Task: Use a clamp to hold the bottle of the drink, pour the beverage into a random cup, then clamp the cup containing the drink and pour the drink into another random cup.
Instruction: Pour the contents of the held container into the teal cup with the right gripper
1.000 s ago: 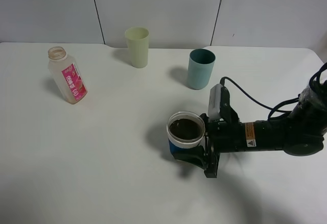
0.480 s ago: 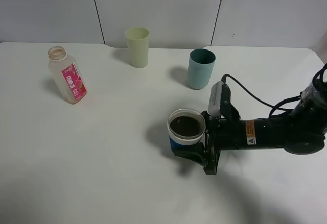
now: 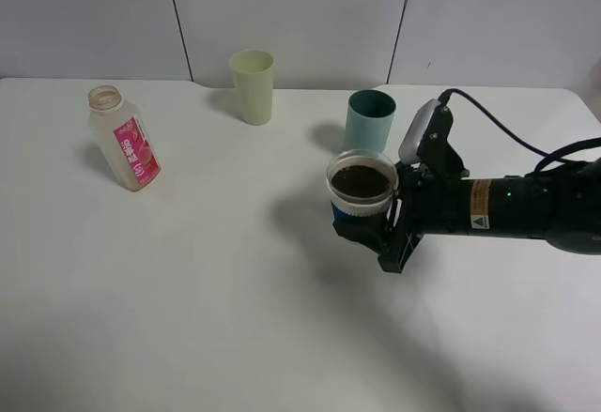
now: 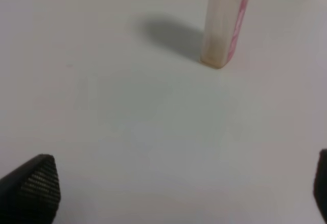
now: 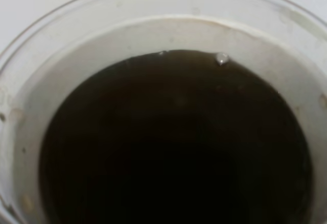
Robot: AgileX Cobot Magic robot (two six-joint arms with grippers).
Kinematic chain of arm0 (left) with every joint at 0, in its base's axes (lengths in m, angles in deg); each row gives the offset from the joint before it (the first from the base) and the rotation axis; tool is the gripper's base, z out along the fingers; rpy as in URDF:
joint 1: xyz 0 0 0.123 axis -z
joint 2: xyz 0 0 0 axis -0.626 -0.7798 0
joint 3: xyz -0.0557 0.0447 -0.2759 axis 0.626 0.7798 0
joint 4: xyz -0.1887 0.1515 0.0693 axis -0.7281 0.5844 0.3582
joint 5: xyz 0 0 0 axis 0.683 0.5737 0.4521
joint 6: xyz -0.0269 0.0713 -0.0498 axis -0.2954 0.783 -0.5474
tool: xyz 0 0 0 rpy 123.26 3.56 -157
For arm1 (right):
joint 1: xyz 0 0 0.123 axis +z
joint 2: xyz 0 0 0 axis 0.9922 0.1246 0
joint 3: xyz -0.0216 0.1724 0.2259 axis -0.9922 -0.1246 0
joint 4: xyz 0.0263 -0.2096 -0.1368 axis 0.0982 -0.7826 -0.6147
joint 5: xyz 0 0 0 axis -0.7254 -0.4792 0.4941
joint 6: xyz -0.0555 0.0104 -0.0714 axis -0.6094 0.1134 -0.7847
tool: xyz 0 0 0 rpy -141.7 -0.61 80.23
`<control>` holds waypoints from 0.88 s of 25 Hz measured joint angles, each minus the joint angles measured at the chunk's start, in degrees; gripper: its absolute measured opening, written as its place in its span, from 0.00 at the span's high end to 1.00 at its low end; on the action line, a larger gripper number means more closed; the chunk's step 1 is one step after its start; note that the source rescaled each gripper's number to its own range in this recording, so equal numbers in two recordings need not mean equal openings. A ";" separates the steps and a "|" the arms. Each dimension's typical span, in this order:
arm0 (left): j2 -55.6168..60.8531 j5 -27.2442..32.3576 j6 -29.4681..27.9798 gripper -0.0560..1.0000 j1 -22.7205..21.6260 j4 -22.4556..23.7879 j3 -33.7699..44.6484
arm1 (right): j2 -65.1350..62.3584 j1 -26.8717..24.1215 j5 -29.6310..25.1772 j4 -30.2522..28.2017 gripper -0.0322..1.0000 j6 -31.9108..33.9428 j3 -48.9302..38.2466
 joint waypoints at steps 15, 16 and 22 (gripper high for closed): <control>0.00 0.00 0.00 0.00 0.00 0.00 0.00 | -16.14 0.00 -8.95 8.66 0.97 7.55 -0.16; 0.00 0.00 0.00 0.00 0.00 0.00 0.00 | -16.89 0.00 -10.19 10.27 0.97 7.94 -0.20; 0.00 0.00 0.00 0.00 0.00 0.00 0.00 | -20.43 -2.23 -14.77 16.64 0.97 8.35 -0.20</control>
